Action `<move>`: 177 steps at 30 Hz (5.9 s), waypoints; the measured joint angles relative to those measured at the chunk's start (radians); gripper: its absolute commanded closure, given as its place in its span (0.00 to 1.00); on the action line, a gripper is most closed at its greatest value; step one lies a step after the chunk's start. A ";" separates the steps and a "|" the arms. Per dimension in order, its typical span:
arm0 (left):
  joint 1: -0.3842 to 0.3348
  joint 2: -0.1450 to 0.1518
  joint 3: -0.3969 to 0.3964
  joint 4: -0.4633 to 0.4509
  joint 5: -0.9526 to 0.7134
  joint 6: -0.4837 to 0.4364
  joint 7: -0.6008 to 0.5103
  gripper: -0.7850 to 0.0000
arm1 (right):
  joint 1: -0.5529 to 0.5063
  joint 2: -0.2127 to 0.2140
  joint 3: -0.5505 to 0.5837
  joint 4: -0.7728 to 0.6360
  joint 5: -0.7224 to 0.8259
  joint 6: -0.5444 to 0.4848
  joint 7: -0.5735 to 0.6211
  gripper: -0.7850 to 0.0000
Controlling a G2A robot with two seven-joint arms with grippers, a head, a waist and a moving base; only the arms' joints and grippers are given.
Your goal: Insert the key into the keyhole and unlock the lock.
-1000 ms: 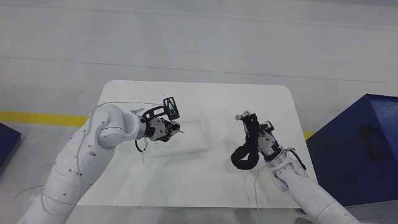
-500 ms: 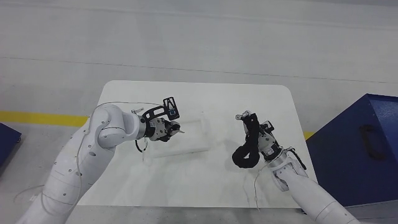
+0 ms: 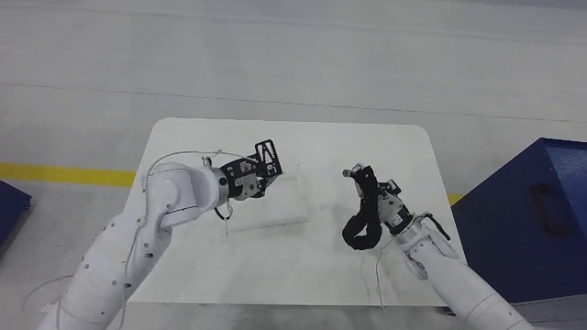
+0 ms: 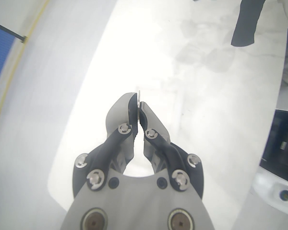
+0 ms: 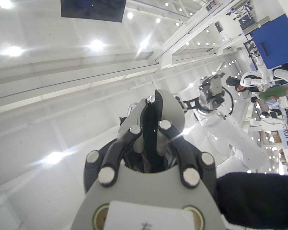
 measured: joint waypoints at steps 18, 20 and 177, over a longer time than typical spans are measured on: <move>0.003 0.017 0.054 -0.159 0.417 -0.082 0.172 1.00 | -0.021 -0.014 0.021 0.018 -0.064 0.086 -0.011 1.00; -0.014 0.020 0.075 -0.193 0.508 -0.125 0.230 1.00 | -0.030 -0.015 0.029 0.017 -0.087 0.093 -0.004 1.00; 0.133 -0.099 0.083 0.018 -1.709 0.751 0.090 0.18 | -0.245 -0.233 0.430 -0.036 -0.572 -0.522 0.061 1.00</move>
